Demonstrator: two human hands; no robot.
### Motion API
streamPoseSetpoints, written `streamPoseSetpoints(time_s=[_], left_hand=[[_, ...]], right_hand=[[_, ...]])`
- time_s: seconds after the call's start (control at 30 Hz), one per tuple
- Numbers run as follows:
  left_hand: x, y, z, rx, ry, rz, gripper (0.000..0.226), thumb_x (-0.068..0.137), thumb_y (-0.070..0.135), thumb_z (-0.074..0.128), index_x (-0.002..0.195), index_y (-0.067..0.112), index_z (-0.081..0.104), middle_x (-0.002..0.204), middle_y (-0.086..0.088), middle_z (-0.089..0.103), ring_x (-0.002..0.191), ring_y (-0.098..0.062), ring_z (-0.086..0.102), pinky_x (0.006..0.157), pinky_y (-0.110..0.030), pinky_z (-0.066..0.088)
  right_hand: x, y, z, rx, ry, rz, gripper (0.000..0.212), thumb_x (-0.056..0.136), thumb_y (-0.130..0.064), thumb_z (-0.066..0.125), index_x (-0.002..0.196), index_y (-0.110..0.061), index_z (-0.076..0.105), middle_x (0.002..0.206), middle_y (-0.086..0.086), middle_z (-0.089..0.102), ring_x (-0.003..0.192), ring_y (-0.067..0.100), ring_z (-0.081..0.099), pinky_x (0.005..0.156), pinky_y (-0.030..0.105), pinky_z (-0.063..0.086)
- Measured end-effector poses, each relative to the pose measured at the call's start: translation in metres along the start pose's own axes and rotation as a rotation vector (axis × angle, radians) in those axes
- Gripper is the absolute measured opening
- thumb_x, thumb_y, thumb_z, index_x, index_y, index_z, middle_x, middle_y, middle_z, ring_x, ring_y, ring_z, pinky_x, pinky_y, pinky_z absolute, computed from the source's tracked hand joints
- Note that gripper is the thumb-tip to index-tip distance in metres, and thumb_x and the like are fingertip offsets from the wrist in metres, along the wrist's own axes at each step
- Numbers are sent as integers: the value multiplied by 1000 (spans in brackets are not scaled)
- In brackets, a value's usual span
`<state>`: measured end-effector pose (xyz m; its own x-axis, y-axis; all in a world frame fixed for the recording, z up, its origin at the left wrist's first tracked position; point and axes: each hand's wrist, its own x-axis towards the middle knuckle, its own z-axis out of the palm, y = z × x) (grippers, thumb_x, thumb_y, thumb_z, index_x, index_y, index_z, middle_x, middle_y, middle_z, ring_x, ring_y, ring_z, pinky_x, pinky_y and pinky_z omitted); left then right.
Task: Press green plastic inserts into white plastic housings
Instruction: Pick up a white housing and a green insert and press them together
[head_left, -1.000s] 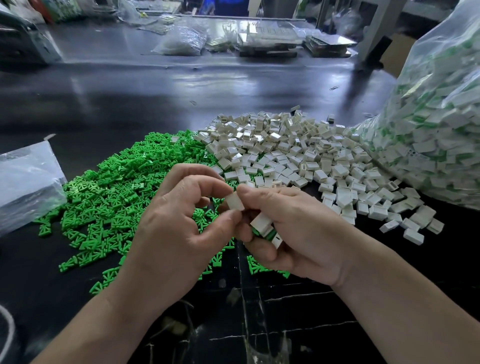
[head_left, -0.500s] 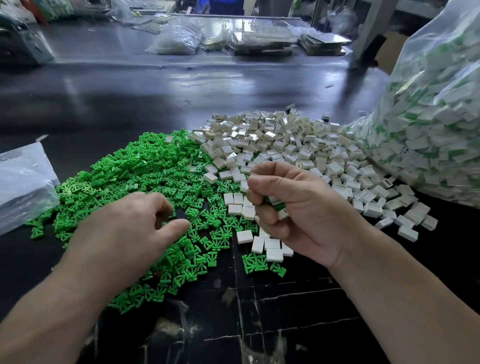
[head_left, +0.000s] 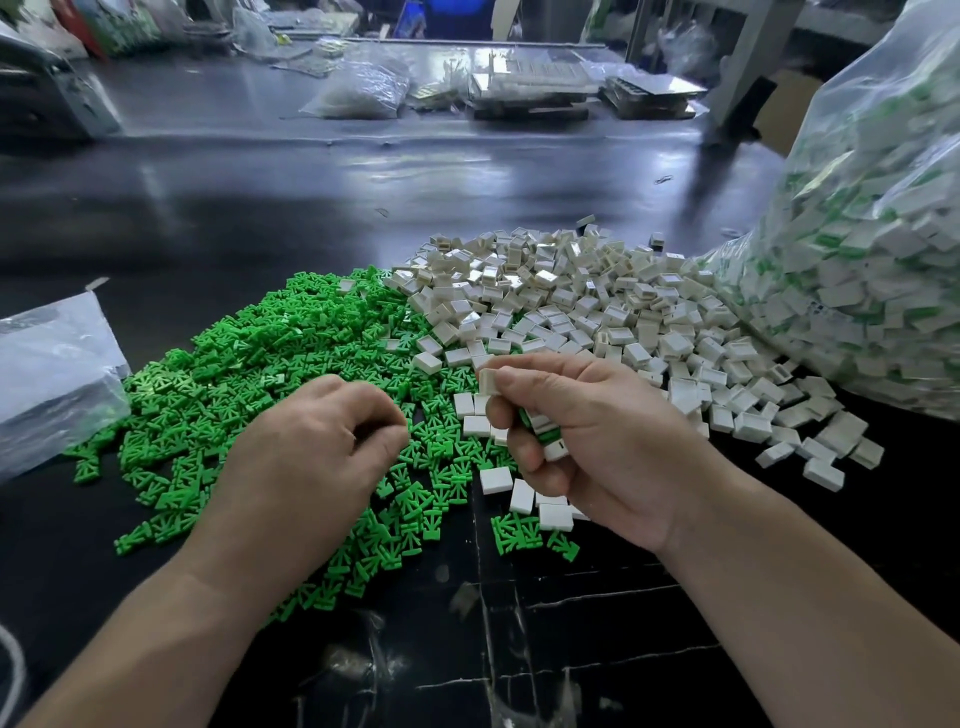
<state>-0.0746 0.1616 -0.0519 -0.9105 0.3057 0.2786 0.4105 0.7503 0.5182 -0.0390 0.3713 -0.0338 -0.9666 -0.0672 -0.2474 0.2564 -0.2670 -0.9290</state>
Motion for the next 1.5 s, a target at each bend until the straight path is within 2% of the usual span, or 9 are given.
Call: streamPoseSetpoints(time_s=[0.17, 0.3, 0.53, 0.67, 0.77, 1.0, 1.2, 1.37, 1.5], left_hand=[[3, 7, -5, -873, -106, -265, 26, 71, 37, 70, 95, 28, 73, 79, -2, 72, 69, -14, 66, 58, -22, 53], [3, 14, -3, -1120, -152, -291, 37, 63, 31, 75, 97, 17, 76, 79, -9, 67, 67, -18, 65, 55, -23, 53], [2, 18, 1, -1180, -125, -331, 15, 65, 27, 74, 78, 20, 73, 84, -17, 73, 71, -27, 71, 51, -26, 54], [2, 18, 2, -1226, -108, -343, 15, 67, 28, 76, 77, 17, 72, 69, -7, 61, 60, -17, 59, 49, -24, 51], [2, 18, 2, -1334, -131, -344, 4, 74, 20, 70, 76, 17, 72, 69, -8, 63, 57, -17, 61, 47, -25, 51], [0, 22, 6, -1266, -103, -307, 8, 70, 25, 72, 76, 19, 74, 76, -13, 70, 62, -22, 67, 48, -25, 52], [-4, 26, 6, -1160, -90, -244, 14, 73, 33, 70, 78, 20, 73, 76, -13, 69, 63, -26, 67, 51, -27, 53], [-5, 25, 3, -1100, -213, -231, 15, 81, 32, 72, 79, 17, 71, 75, -13, 68, 64, -28, 67, 54, -30, 54], [-4, 23, -2, -1098, -305, -243, 17, 75, 30, 65, 76, 14, 70, 72, -13, 66, 63, -29, 67, 54, -31, 55]], right_hand=[[0, 1, 3, -57, -43, -25, 14, 94, -17, 69, 83, -19, 78, 72, 3, 65, 47, 11, 50, 37, 19, 35], [-4, 0, 6, -134, -55, -31, 12, 96, -21, 67, 86, -16, 71, 68, 1, 60, 44, 10, 47, 36, 19, 34], [-8, -4, 11, -154, -55, -7, 15, 98, -21, 63, 84, -19, 67, 65, -1, 57, 43, 10, 44, 36, 19, 32], [-8, -2, 12, -177, -53, -34, 14, 97, -21, 63, 85, -17, 67, 65, -1, 57, 44, 10, 44, 36, 19, 31], [-7, 0, 13, -176, -54, -69, 14, 97, -22, 64, 84, -18, 68, 65, 0, 56, 44, 11, 44, 36, 20, 31], [-8, 4, 13, -192, -77, -195, 14, 95, -28, 65, 83, -28, 71, 69, 0, 56, 47, 12, 46, 39, 23, 34], [-9, 7, 12, -402, -44, -325, 13, 99, -29, 62, 87, -29, 68, 64, -4, 55, 48, 8, 50, 44, 19, 39], [-11, 2, 8, -534, -95, -245, 18, 102, -29, 57, 87, -21, 64, 66, -3, 57, 49, 8, 50, 44, 20, 39], [-14, -3, 7, -636, -148, -179, 19, 103, -30, 56, 89, -19, 62, 67, 1, 58, 51, 11, 50, 44, 24, 41]])
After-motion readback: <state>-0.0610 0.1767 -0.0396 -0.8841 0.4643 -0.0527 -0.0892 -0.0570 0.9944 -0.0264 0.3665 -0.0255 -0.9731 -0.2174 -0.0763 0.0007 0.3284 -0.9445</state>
